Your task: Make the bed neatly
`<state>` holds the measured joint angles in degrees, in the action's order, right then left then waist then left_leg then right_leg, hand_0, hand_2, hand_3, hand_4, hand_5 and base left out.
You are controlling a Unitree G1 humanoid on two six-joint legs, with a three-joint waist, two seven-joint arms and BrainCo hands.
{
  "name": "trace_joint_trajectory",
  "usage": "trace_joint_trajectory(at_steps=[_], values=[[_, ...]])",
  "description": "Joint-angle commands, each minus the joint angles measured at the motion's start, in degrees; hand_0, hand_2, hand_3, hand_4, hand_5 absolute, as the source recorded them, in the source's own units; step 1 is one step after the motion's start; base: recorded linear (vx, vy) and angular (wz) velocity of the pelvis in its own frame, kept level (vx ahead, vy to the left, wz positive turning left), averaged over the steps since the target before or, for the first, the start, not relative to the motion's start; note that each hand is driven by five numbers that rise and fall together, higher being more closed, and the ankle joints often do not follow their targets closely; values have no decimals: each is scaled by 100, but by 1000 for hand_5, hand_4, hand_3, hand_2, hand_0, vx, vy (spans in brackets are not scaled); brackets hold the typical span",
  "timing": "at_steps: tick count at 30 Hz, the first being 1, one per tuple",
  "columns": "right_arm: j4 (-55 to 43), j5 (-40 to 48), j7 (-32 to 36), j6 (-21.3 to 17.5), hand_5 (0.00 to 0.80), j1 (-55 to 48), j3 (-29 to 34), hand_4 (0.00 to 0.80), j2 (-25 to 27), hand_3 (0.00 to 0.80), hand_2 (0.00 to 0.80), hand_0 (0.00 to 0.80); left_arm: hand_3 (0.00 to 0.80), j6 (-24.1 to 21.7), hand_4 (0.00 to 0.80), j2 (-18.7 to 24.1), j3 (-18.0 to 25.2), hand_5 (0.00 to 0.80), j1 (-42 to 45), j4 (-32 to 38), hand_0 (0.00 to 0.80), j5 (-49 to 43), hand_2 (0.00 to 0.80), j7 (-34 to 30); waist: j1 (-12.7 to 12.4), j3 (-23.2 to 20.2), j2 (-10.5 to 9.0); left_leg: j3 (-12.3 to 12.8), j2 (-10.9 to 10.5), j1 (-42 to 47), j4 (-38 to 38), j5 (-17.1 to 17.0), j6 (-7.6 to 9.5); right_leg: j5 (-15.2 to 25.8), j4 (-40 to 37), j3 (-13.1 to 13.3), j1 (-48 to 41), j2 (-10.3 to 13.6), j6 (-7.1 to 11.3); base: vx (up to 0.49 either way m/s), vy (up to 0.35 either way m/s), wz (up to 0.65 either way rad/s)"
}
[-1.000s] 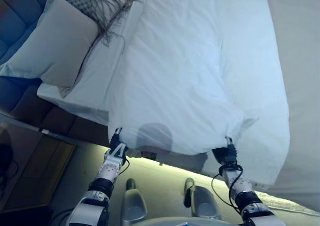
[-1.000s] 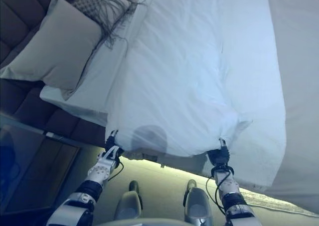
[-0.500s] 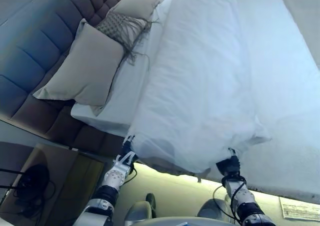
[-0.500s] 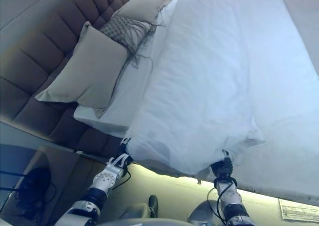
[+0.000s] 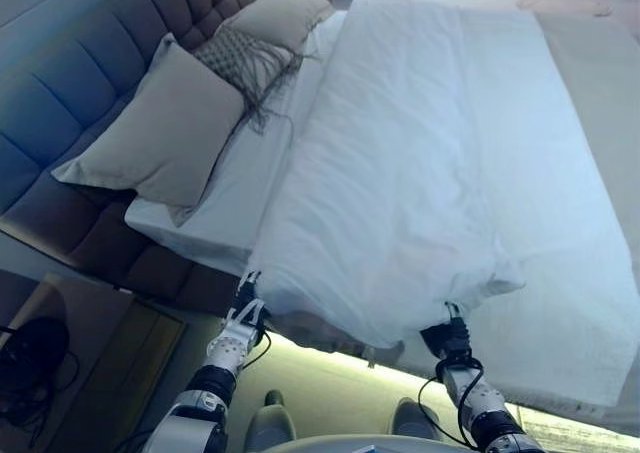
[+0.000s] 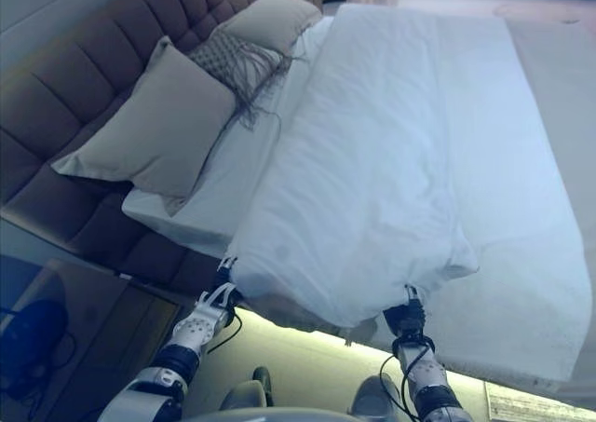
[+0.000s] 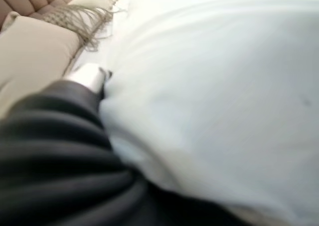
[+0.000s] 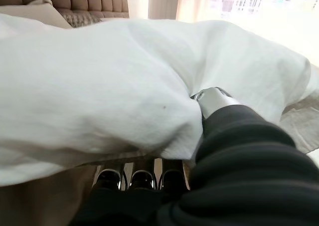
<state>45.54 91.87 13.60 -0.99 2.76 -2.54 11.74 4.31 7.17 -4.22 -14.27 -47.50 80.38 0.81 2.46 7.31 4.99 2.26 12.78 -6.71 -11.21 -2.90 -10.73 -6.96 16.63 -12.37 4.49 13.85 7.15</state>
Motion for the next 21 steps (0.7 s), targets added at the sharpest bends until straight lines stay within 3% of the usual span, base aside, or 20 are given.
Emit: trace_joint_trajectory(at_steps=[1,3,5,7,10,12,15,17,21], values=[[-610,-171,-72,26,800,-94,176,800,-20,800,800,800,800,-223,800,170,396,800,95,123,800,181,800,-202,-16,-70,10,-321,263,-2,240,-546,-22,618,-468,567,-203,44,264,123,332,-29],[-477,-371,-88,49,800,-26,253,800,54,800,800,800,800,-247,800,57,380,800,161,85,800,163,800,-303,22,-64,86,-257,209,56,262,-386,-42,657,-431,651,-121,317,399,105,533,-34],[-318,-443,-160,47,800,110,304,800,163,800,800,800,800,-236,800,-81,290,800,108,40,800,151,800,-333,69,-39,164,-68,-2,-4,91,-215,4,793,-432,714,-10,690,601,66,581,-23],[-248,-523,-231,63,800,185,356,800,171,800,800,800,800,-249,800,-154,194,800,122,32,800,148,800,-400,76,-9,194,-54,-302,-84,-94,-27,79,1063,-517,863,87,1046,734,53,493,-6],[-224,-652,-357,207,800,280,445,800,183,800,800,800,800,-302,800,-191,72,800,113,136,800,180,800,-449,56,55,255,111,-652,-251,-220,127,183,1522,-748,818,241,1465,785,-21,432,2],[-204,-697,-399,284,800,518,330,800,158,800,800,800,800,-415,800,-123,87,800,25,246,800,217,800,-386,41,227,326,154,-764,-426,-238,141,308,1441,-309,835,770,1493,758,-195,389,-7],[-91,-527,-273,120,800,619,111,800,80,800,800,800,800,-430,800,2,-18,800,-292,141,800,295,800,-479,8,409,305,73,-891,-774,-239,10,408,1165,60,956,1079,1305,683,-211,167,-11],[70,-551,-256,37,800,798,-36,800,79,800,800,800,800,-489,800,-24,-135,800,-519,-19,800,327,800,-647,-5,522,315,-16,-962,-935,-248,-60,404,1209,31,938,1183,1264,644,-144,87,27],[524,-899,-190,178,800,1499,-285,800,239,800,800,800,800,-684,800,-49,-356,800,-901,-199,800,563,800,-1007,-28,804,455,-78,-882,-1271,-183,-220,350,1227,97,945,1616,1182,604,-146,116,9]])
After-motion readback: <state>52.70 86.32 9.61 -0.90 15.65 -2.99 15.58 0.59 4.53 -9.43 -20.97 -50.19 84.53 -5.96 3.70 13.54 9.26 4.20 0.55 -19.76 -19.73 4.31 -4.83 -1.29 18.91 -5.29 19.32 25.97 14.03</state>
